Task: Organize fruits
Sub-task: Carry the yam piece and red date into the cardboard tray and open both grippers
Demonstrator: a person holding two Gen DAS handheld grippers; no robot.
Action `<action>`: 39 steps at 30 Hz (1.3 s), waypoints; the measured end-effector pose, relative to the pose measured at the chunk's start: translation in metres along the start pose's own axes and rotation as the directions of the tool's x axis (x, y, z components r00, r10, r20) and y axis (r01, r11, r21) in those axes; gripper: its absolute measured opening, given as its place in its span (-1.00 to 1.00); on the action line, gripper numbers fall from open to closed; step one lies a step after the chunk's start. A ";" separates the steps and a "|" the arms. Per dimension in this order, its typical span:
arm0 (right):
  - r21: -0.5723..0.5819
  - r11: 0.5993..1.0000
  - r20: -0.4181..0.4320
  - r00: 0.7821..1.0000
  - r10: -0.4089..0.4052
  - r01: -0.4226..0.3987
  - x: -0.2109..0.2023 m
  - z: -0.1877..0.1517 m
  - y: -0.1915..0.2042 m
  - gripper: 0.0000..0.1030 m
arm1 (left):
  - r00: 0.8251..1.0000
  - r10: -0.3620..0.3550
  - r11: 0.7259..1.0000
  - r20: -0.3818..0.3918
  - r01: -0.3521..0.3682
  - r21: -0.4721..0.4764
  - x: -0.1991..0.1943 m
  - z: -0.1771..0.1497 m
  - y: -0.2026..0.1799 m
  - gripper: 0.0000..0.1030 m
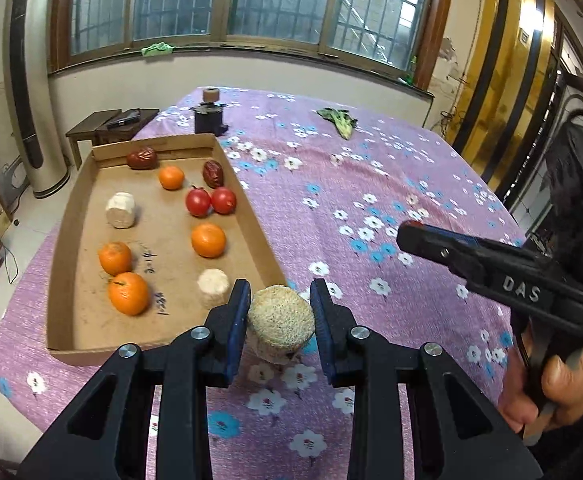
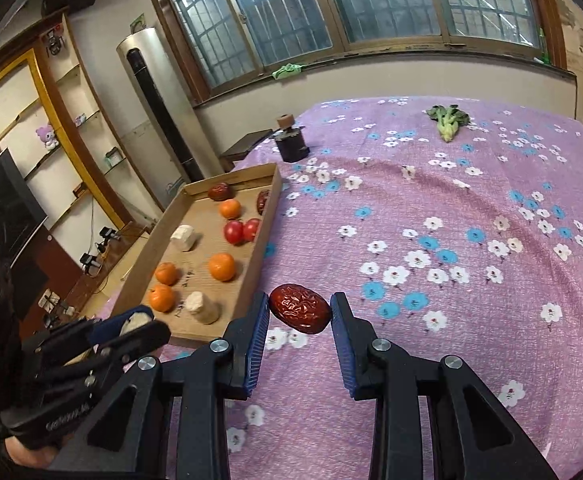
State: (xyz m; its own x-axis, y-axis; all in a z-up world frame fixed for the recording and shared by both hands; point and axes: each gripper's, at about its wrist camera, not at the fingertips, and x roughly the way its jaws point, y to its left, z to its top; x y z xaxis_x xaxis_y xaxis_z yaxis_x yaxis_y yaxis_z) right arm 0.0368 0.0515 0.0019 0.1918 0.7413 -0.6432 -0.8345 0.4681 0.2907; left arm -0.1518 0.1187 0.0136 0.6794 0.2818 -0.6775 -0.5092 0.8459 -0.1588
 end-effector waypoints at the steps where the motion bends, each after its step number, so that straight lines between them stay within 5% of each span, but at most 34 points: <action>1: -0.002 1.000 0.000 1.000 0.004 -0.004 0.000 0.000 0.002 -0.37 | 1.000 0.004 1.000 0.003 -0.004 -0.004 -0.001 0.001 0.003 -0.45; 25: -0.053 0.997 -0.020 0.998 0.052 -0.053 0.014 0.007 0.041 -0.38 | 0.997 0.072 0.995 0.030 -0.069 -0.078 -0.003 0.015 0.050 -0.45; 39: -0.095 0.990 -0.108 0.989 0.096 -0.106 0.071 0.011 0.072 -0.38 | 0.990 0.140 0.971 0.018 -0.134 -0.196 0.007 0.024 0.115 -0.45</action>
State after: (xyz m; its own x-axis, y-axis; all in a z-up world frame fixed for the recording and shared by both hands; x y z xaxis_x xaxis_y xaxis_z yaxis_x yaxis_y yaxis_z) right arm -0.0041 0.1430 -0.0147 0.0539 0.7263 -0.6853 -0.8953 0.3390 0.2889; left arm -0.1934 0.2288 0.0078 0.6110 0.4059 -0.6797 -0.6892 0.6951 -0.2045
